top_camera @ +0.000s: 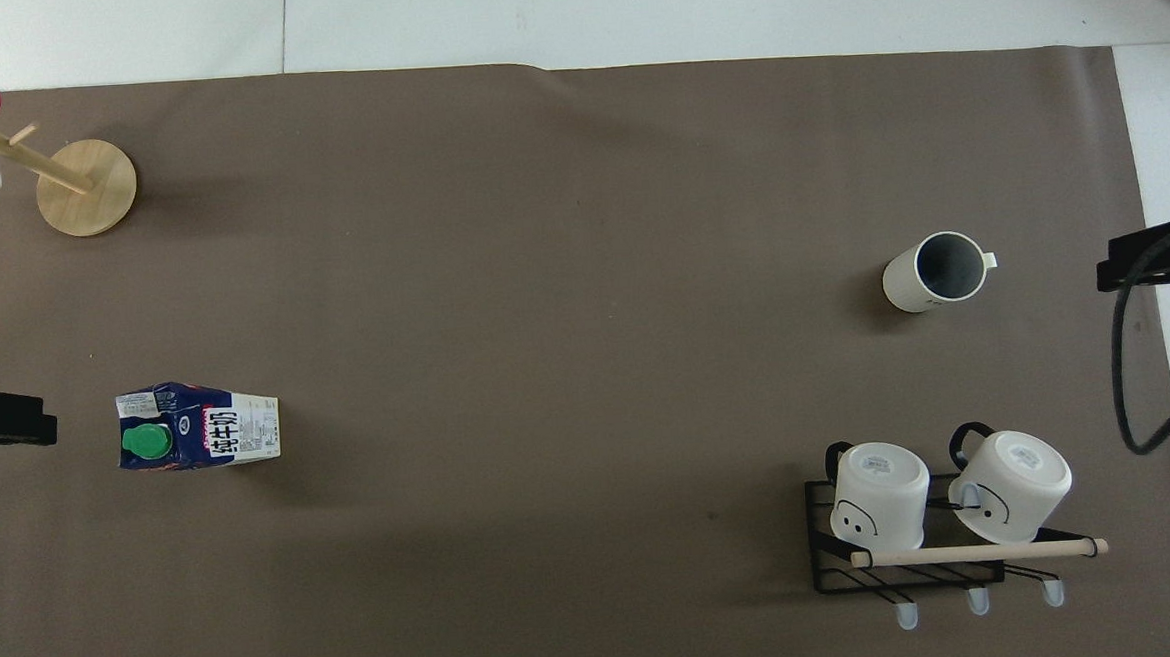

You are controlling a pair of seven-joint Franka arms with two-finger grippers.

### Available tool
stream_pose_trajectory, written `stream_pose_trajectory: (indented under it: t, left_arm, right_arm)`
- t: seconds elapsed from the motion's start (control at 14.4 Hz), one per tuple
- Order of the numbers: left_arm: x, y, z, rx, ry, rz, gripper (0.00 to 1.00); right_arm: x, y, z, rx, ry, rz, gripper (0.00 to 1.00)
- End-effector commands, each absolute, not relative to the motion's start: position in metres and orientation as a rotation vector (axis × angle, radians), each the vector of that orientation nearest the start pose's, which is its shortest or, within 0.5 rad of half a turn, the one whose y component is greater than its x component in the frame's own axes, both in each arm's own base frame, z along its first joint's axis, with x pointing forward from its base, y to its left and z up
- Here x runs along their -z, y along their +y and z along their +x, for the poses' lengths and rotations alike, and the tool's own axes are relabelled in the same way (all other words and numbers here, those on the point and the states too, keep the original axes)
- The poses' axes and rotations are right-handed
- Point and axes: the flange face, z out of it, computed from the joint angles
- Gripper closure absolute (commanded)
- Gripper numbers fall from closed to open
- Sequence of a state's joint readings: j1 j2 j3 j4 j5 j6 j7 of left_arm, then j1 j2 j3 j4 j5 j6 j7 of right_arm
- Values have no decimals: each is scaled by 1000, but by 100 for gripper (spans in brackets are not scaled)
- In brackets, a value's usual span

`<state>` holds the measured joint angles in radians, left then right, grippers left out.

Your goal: Place cup and milk on table

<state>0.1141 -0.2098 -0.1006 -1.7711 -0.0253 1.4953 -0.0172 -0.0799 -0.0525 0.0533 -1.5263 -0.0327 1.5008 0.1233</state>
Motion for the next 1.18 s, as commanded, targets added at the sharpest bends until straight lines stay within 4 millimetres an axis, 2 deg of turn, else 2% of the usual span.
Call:
stream_pose_trajectory:
  t: [0.0,0.28,0.48,1.11]
  left_arm:
    - [-639,0,479,-118,-47,-3153,0]
    - [-638,0,479,-118,-47,-3153,0]
    - [-639,0,479,-115,-47,-3153,0]
    - [-639,0,478,-113,-47,-3153,0]
  right_arm:
    - [-667,-17,525,51,190,-3149,0]
    - [-667,-17,525,49,195,-3149,0]
    - [-667,-25,524,39,217,-3148,0]
    - [-666,-23,525,49,217,-3148,0]
